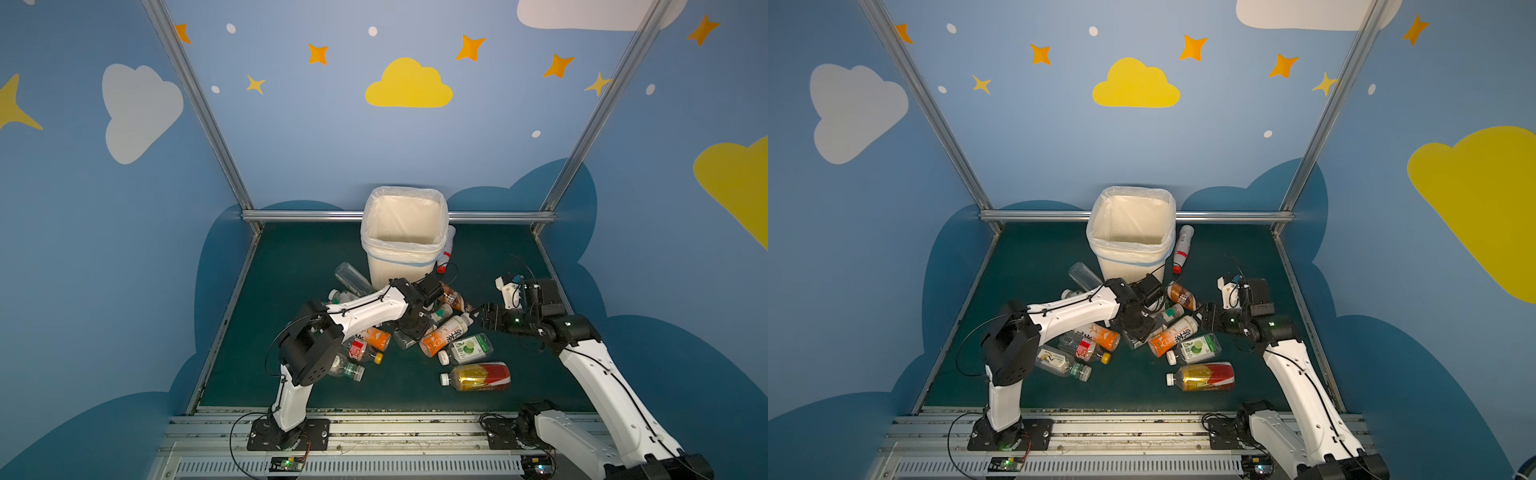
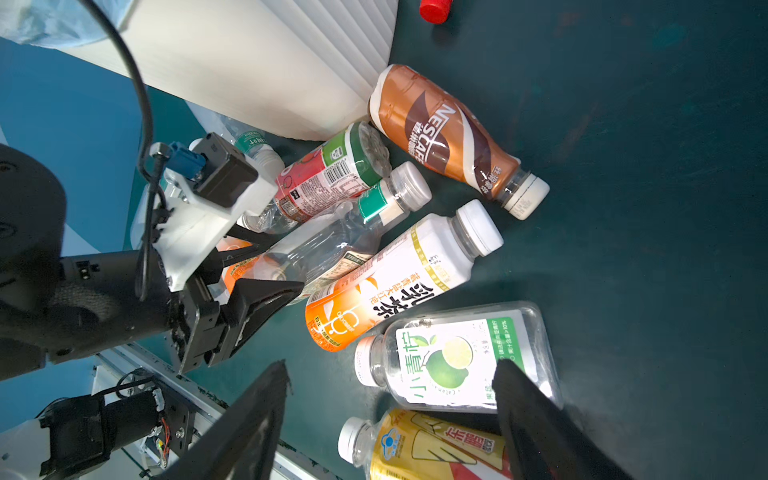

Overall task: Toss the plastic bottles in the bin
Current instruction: 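Grasp the clear green-label bottle with the left gripper and lift it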

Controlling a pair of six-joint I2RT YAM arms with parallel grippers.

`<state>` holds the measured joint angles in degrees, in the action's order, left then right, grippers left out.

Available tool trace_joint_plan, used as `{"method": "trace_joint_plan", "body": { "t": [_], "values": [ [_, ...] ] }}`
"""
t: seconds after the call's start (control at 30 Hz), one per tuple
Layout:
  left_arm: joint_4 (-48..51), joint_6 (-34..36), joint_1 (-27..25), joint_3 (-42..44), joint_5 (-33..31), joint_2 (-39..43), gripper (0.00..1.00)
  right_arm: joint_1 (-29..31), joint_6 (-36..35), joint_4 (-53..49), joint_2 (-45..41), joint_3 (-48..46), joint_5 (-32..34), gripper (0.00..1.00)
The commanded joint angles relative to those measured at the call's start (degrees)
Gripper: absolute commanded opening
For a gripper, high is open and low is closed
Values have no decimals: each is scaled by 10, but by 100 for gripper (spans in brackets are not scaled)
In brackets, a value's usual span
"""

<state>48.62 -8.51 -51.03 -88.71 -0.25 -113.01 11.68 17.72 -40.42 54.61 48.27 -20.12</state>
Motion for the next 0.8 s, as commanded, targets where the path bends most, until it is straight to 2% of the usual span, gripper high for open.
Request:
{"method": "trace_joint_plan", "body": {
  "t": [0.0,0.33,0.5,0.77],
  "values": [
    [3,9,-2,-16,16,-22,66,-5,-7,-6,-4,11,3,82],
    [9,14,-11,-42,12,-56,66,-10,-9,-6,-1,13,0,84],
    [13,16,-14,-54,4,-72,70,-12,-11,-7,-1,12,-1,84],
    [14,14,-18,-59,-14,-76,67,-19,-14,-10,-6,11,-1,84]
  ]
}}
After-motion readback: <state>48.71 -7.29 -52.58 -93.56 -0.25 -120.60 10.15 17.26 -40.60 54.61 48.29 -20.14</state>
